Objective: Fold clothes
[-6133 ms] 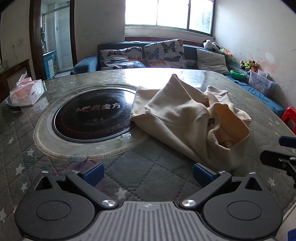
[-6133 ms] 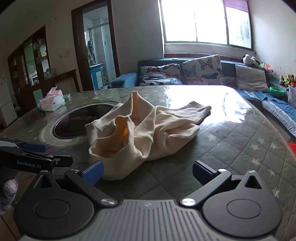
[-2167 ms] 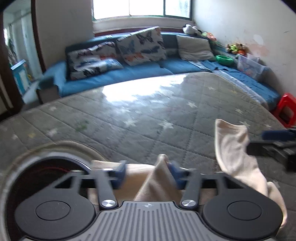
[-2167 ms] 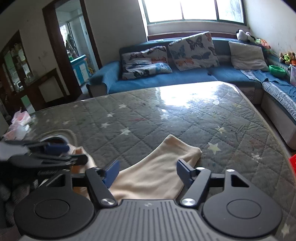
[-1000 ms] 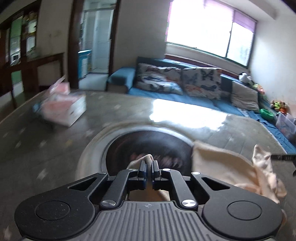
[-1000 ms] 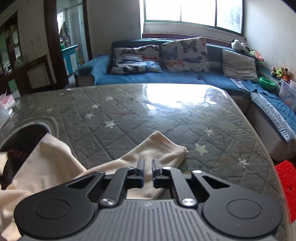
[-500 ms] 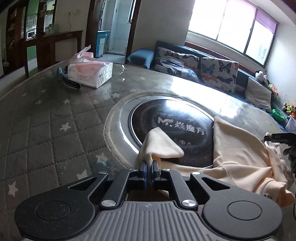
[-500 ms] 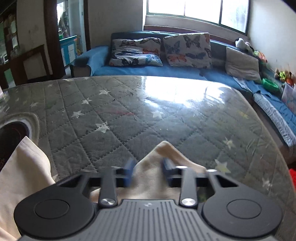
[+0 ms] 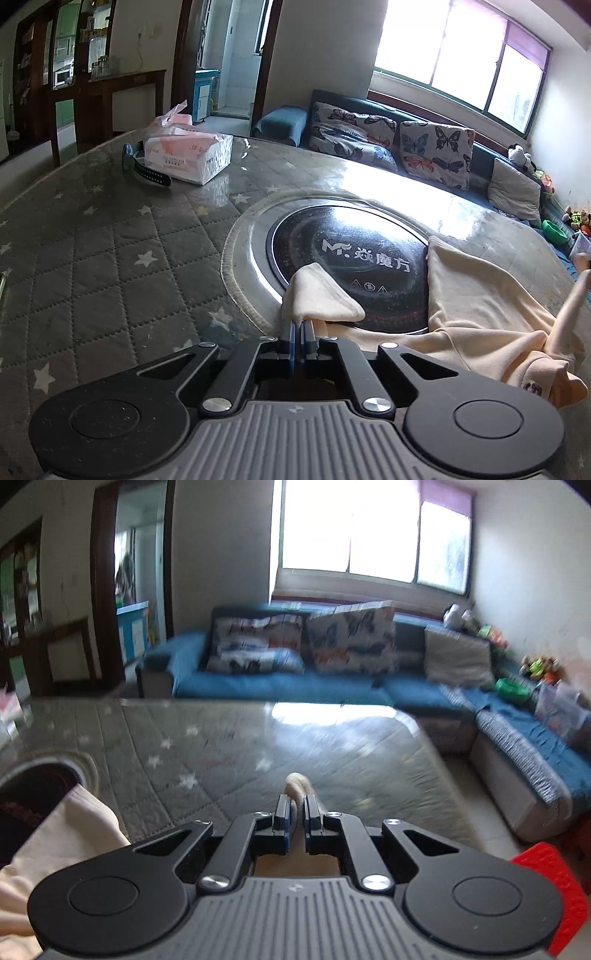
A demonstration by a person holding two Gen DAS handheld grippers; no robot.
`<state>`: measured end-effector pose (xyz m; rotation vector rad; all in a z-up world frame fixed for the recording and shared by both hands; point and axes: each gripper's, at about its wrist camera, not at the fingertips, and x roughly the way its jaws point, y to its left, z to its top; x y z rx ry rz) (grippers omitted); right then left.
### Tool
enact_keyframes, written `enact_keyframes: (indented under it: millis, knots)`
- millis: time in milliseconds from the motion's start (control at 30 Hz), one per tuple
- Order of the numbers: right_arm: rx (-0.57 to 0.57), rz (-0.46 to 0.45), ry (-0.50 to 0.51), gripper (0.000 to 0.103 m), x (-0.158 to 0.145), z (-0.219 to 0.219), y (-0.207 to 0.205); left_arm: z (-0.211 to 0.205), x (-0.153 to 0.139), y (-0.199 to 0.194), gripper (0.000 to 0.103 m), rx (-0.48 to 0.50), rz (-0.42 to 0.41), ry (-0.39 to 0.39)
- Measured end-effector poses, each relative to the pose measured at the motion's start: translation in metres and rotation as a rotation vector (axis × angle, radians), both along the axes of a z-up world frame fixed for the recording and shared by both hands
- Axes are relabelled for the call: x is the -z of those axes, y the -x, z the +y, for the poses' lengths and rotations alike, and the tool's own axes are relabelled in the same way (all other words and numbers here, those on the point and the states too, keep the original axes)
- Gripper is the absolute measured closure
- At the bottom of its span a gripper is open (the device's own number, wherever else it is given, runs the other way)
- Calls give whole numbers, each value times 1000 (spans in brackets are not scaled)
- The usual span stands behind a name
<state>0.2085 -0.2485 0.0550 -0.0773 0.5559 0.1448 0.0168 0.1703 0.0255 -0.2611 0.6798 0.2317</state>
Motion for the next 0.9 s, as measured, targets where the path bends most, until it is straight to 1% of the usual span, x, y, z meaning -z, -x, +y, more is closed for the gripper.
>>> enact_keyframes:
  millis: [67, 133, 267, 367, 467, 567, 600, 667, 700, 800, 833, 867, 900]
  knots:
    - [19, -35, -4, 97, -13, -18, 19, 0, -1, 5, 100, 4, -6, -1]
    - [53, -73, 0, 97, -25, -41, 48, 0, -2, 9, 100, 8, -3, -3]
    - [143, -95, -5, 97, -28, -81, 98, -1, -5, 17, 101, 26, 2, -24]
    - [203, -61, 10, 97, -16, -102, 124, -2, -6, 20, 100, 41, 13, -36]
    - [273, 18, 11, 97, 7, -122, 131, -5, -6, 19, 99, 74, 29, -46]
    - [312, 56, 15, 94, 21, -130, 133, -13, -13, 24, 97, 135, 18, -81]
    - [303, 66, 16, 94, 24, -128, 134, -16, -16, 27, 97, 160, 7, -100]
    - [213, 78, 19, 93, 23, -109, 139, -25, -23, 35, 97, 214, -17, -127]
    - [168, 85, 20, 92, 23, -99, 141, -31, -24, 37, 96, 252, -25, -127]
    - [33, 103, 23, 87, 23, -70, 148, -53, -26, 43, 90, 380, -39, -120]
    - [-12, 109, 24, 87, 23, -60, 150, -63, -25, 44, 86, 432, -39, -117]
    - [-57, 115, 25, 85, 23, -51, 153, -73, -24, 46, 78, 484, -40, -113]
    - [-102, 121, 27, 82, 23, -41, 155, -85, -21, 47, 73, 533, -39, -114]
